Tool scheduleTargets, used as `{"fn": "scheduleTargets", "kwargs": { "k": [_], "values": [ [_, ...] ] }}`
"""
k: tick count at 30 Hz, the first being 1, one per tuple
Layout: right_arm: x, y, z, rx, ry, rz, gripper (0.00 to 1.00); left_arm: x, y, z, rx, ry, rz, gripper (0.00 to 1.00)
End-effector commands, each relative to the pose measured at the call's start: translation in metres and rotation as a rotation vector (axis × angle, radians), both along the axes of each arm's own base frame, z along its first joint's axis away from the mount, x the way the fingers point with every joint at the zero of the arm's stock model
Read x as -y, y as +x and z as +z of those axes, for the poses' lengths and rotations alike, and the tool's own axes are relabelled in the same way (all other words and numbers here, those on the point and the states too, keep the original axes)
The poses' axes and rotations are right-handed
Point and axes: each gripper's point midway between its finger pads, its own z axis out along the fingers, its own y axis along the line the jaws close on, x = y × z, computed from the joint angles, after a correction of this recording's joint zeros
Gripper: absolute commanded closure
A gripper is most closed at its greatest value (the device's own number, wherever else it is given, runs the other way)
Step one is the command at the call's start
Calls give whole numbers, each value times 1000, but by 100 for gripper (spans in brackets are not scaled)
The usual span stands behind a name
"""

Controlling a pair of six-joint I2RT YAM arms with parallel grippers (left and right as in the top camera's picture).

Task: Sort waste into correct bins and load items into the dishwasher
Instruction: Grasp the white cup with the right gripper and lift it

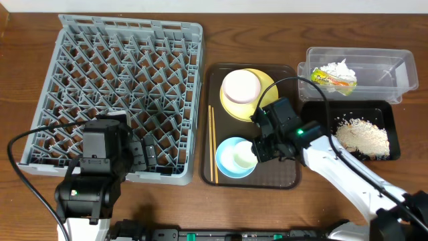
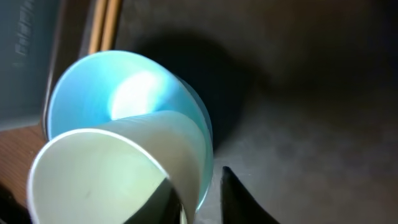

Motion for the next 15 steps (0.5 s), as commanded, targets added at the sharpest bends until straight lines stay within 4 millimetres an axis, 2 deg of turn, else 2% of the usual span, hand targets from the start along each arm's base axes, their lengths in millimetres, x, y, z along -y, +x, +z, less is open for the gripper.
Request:
{"fn": "scheduleTargets", "kwargs": {
  "k": [1, 2, 6, 12, 15],
  "values": [
    [-2, -6, -9, -42, -6, -14, 96, -1, 2, 7, 18, 5, 3, 4],
    [-2, -5, -8, -38, -3, -14, 99, -1, 2, 7, 18, 5, 3, 4],
    [-6, 4, 7, 10, 25, -19, 99, -1, 2, 7, 18, 5, 3, 4],
    [-14, 33, 63, 163, 111, -38, 99, 0, 4, 9, 28, 3, 3, 4],
    [-16, 42, 80, 212, 140, -47, 99, 0, 9, 13, 52, -27, 40, 4]
  ]
}}
